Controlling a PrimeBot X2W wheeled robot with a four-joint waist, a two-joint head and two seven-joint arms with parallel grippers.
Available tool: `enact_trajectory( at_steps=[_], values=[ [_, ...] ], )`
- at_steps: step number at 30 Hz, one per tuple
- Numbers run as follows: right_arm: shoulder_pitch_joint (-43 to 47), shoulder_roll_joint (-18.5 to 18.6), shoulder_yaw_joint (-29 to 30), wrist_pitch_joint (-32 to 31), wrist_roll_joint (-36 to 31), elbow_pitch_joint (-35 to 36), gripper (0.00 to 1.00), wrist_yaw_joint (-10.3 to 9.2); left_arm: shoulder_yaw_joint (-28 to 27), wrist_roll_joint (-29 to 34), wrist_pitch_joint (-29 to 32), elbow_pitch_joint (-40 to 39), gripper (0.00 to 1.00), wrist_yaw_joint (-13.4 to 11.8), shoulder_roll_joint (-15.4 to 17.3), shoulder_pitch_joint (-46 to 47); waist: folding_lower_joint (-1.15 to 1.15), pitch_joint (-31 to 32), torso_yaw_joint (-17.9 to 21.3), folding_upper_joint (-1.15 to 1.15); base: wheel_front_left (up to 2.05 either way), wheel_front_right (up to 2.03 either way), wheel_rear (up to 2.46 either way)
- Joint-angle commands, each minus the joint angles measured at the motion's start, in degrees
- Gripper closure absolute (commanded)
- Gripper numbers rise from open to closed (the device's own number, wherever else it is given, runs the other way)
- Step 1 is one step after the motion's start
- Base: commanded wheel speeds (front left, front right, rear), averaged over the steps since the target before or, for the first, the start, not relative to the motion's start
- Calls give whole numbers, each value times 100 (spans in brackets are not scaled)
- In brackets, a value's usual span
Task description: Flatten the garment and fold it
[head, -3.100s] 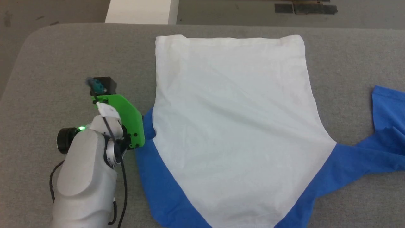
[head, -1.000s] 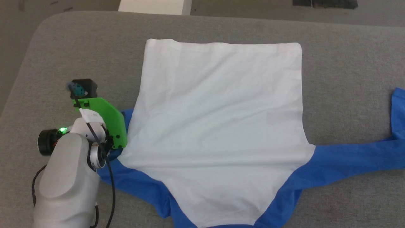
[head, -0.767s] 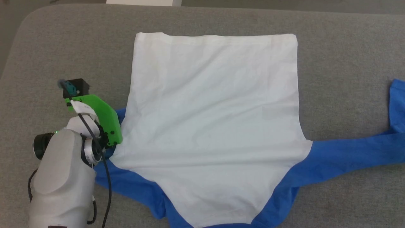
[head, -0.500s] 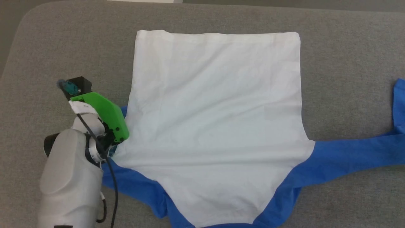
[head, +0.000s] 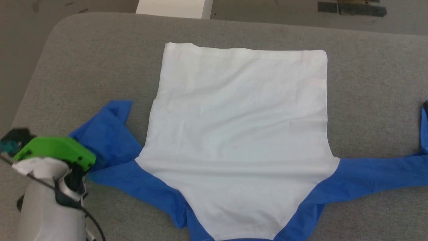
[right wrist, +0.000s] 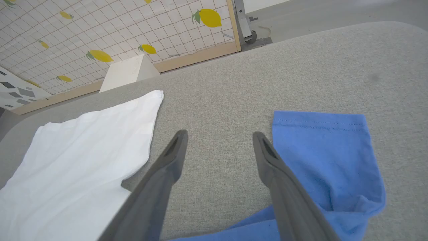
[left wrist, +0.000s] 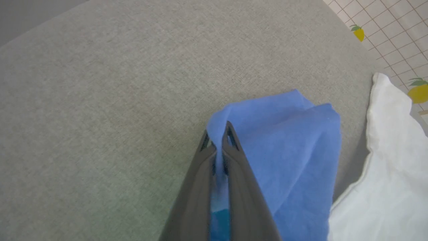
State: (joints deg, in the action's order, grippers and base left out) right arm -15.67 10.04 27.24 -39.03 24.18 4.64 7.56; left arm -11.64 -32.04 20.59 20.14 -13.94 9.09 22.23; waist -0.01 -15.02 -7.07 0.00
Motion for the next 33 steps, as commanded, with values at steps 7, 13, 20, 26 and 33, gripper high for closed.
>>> enact_trajectory(
  at_steps=[7,13,20,26,33],
  values=[
    [127,-59,-54,32,-69,-64,0,-8,-367,-312,-77,-285,100,-214,-140,-740,1,274,-114,0,0,0,0],
    [202,-120,-122,54,-62,-124,0,-8,-377,-328,-532,-810,0,178,-75,-861,1,495,-73,0,0,0,0],
    [366,-239,-236,170,-26,-235,0,-8,-113,434,-2228,-1620,0,799,76,-1399,1,724,114,0,0,0,0],
    [582,-318,-184,133,-60,-355,0,-8,269,1050,-3359,-1811,0,997,-122,-1956,1,800,212,0,0,0,0],
    [437,-143,108,-190,-273,-553,0,-8,420,1326,-3551,-2073,0,1068,-380,-2239,1,652,253,0,0,0,0]
  ],
)
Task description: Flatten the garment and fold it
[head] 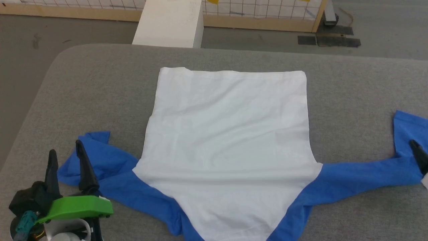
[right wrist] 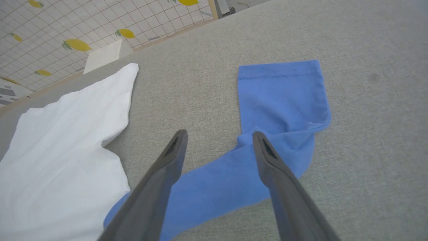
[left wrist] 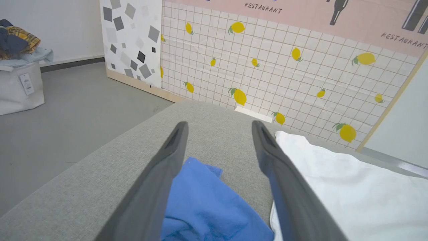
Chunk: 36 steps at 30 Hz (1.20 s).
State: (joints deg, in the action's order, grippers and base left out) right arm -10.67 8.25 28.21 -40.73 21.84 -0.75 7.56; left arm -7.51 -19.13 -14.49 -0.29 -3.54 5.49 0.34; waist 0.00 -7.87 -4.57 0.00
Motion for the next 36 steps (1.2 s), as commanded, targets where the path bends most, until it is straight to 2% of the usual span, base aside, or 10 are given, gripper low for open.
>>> enact_trajectory(
  at_steps=[1,6,10,21,29,32,33,34,35,36],
  values=[
    [-131,110,57,-98,-109,-55,0,-8,32,52,-45,-65,0,41,-44,-54,0,-106,1,0,0,0,0],
    [-790,684,572,-580,-582,-551,0,-8,78,175,-49,-359,0,112,-145,100,0,-515,-42,0,0,0,0],
    [-1277,1118,769,-748,-1093,-1037,0,-8,127,231,-50,-489,0,169,-191,279,0,-905,-73,0,0,0,0],
    [-2363,1410,1079,-481,-2083,-2041,0,-8,274,388,-51,-599,0,241,-246,765,0,-1784,-238,0,0,0,0],
    [-2615,1518,838,-102,-2120,-2591,0,-8,347,444,-51,-607,0,226,-257,818,0,-1991,-251,0,0,0,0],
    [-2602,1539,721,-166,-2035,-2800,0,-8,367,448,-51,-583,0,214,-258,819,0,-1956,-229,0,0,0,0],
    [-2595,1552,698,-183,-2009,-2860,31,-8,374,446,-51,-565,0,210,-259,811,0,-1917,-213,0,0,0,0],
    [-2595,1558,699,-196,-1983,-2895,78,-8,377,443,-51,-551,0,204,-259,801,0,-1882,-199,0,0,0,0],
    [-2594,1567,701,-221,-1957,-2927,100,-8,386,441,-51,-524,0,203,-259,791,0,-1824,-184,0,0,0,0],
    [-2599,1571,709,-245,-1923,-2933,100,-8,390,434,-51,-507,0,203,-259,786,0,-1774,-173,0,0,0,0]
  ],
)
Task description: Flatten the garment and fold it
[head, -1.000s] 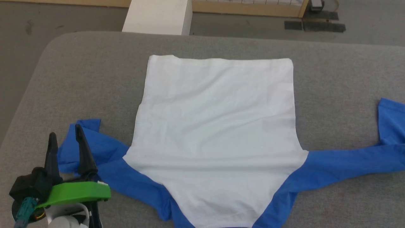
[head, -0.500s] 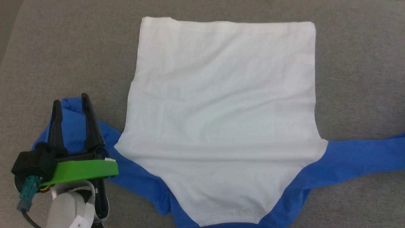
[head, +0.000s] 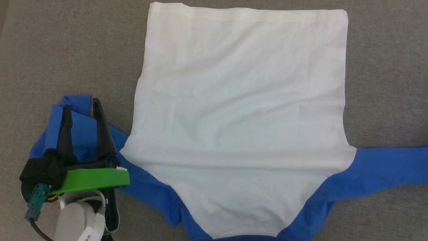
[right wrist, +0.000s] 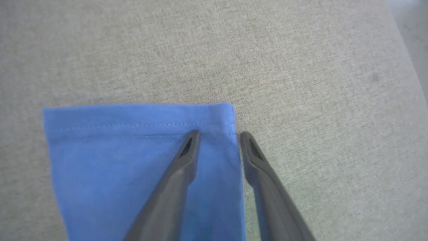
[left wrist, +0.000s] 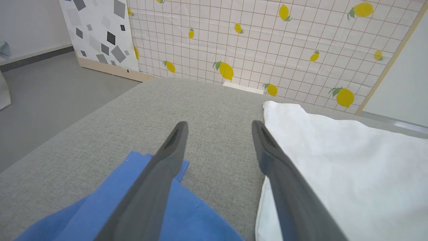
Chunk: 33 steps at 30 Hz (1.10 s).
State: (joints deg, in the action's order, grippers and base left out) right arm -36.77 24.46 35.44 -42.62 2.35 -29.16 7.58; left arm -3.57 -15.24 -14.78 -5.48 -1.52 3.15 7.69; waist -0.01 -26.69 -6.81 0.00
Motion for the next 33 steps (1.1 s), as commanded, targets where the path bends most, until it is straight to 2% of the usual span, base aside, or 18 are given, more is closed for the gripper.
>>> enact_trajectory(
  at_steps=[1,5,8,12,18,23,26,29,33],
  values=[
    [-7,-41,20,-45,69,-72,100,-9,-3,44,-21,41,0,-1,-26,38,1,184,69,0,0,0,0],
    [-46,32,119,68,163,154,100,-9,-37,17,-21,123,0,20,-26,-36,1,556,142,0,0,0,0],
    [21,152,-41,173,320,363,100,-9,-86,12,-21,172,0,35,-26,-119,1,886,195,0,0,0,0],
    [207,293,-753,19,957,870,100,-9,-194,-5,-21,233,0,38,-26,-319,1,1389,285,0,0,0,0],
    [585,304,-2230,-660,2352,2205,100,-9,-393,-32,-21,258,0,60,-26,-704,1,1971,413,0,0,0,0],
    [756,-49,-3449,-945,2979,3138,100,-9,-489,-53,-21,236,0,85,-27,-893,1,2197,418,0,0,0,0],
    [811,-455,-4090,-962,3126,3395,100,-9,-460,-73,-21,258,0,95,-27,-937,1,2269,338,0,0,0,0],
    [846,-789,-4638,-903,3173,3416,100,-9,-419,-106,-22,285,0,94,-27,-949,1,2281,236,0,0,0,0],
    [844,-1205,-5321,-700,3201,3075,100,-9,-372,-139,-22,343,0,93,-27,-951,1,2259,81,0,0,0,0]
  ],
)
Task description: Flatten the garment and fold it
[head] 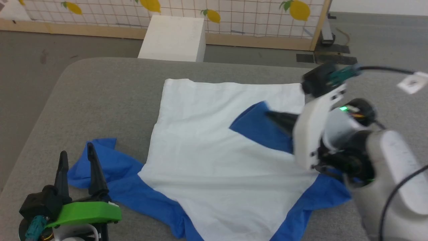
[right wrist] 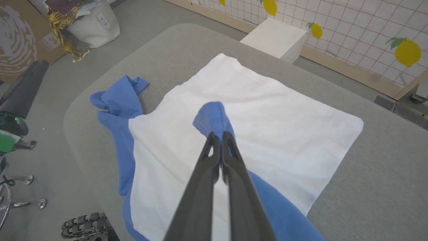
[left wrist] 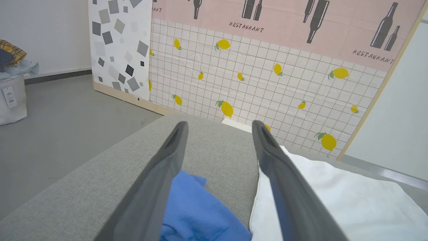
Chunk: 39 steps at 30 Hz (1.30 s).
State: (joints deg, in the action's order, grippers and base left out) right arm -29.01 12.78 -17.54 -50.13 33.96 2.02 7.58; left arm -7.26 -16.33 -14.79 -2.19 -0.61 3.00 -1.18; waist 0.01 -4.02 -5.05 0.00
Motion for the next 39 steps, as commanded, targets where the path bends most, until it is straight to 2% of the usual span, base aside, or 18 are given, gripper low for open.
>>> enact_trajectory(
  at_steps=[1,5,9,15,25,26,27,33,39],
  values=[
    [47,-153,-174,155,30,-183,100,-9,7,-37,-20,31,0,1,-12,-64,-1,-18,-134,0,0,0,0],
    [-49,-600,-671,521,50,-775,100,-9,27,-64,-20,68,0,-11,-12,-66,-1,-92,-237,0,0,0,0],
    [-166,-867,-1143,889,100,-1382,100,-9,103,-116,-20,111,0,-26,-13,-26,-1,-197,-348,0,0,0,0],
    [-283,-981,-1912,1281,357,-2017,100,-9,253,-177,-20,185,0,-47,-13,73,-1,-376,-496,0,0,0,0],
    [-289,-989,-3048,1683,1111,-2610,98,-9,450,-283,-20,337,0,-54,-13,198,-1,-502,-699,0,0,0,0],
    [-303,-989,-3106,1692,1141,-2657,66,-9,457,-286,-20,354,0,-52,-13,200,-1,-496,-704,0,0,0,0],
    [-324,-989,-3153,1725,1191,-2691,0,-9,458,-284,-20,369,0,-49,-13,199,-1,-480,-701,0,0,0,0],
    [-512,-990,-2841,2196,1750,-2583,0,-9,410,-242,-20,444,0,-25,-12,135,-1,-319,-613,0,0,0,0],
    [-852,-929,-1888,2981,1678,-2459,0,-9,356,-237,-21,480,0,-31,32,91,-1,-163,-437,0,0,0,0]
  ],
)
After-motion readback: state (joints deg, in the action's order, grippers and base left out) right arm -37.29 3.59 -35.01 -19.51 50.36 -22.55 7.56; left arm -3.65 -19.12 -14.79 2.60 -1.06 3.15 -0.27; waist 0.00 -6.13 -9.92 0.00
